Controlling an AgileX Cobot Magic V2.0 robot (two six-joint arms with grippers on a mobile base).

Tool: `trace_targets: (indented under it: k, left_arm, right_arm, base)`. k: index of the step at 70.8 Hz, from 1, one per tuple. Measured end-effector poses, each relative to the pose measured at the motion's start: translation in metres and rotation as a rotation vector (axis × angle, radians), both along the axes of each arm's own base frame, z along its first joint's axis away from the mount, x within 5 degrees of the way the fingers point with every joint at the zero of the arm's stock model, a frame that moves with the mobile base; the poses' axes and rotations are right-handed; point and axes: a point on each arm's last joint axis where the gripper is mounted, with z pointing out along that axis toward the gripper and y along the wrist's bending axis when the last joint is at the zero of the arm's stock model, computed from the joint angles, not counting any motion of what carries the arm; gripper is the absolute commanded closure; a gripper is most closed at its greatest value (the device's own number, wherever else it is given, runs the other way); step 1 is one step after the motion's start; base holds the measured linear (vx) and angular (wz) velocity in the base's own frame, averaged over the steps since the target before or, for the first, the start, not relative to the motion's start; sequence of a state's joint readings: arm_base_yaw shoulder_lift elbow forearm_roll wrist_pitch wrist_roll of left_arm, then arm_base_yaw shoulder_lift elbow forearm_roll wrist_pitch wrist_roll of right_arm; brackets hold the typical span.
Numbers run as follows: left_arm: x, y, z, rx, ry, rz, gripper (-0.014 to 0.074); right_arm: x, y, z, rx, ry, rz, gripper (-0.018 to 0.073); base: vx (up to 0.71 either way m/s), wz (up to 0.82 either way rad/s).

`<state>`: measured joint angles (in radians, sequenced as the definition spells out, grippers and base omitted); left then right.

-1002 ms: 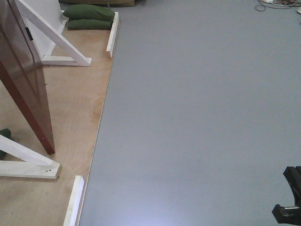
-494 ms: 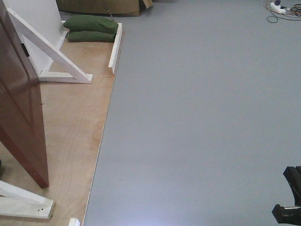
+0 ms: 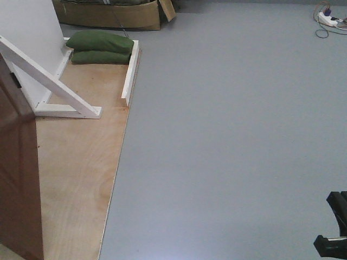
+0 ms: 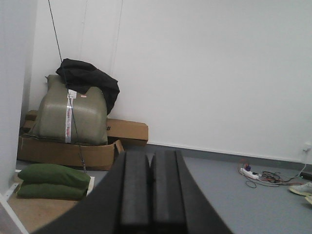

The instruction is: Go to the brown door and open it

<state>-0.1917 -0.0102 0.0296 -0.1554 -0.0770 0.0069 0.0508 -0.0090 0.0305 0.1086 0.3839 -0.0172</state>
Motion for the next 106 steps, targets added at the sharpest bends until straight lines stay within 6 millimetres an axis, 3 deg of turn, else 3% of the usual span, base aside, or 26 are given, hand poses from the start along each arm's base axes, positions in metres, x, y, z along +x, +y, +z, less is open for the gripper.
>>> trace_targets:
  k: [52,106]
  left_arm:
    - [0.0000,0.0000,0.0000,0.000,0.000,0.000,0.0580]
    - [0.0000,0.0000,0.0000,0.000,0.000,0.000,0.0580]
  right_arm:
    - [0.0000,0.0000,0.0000,0.000,0.000,0.000,0.0559]
    - [0.0000,0.0000,0.0000,0.000,0.000,0.000,0.0559]
  base:
    - [0.31,0.04]
    - [0.02,0.01]
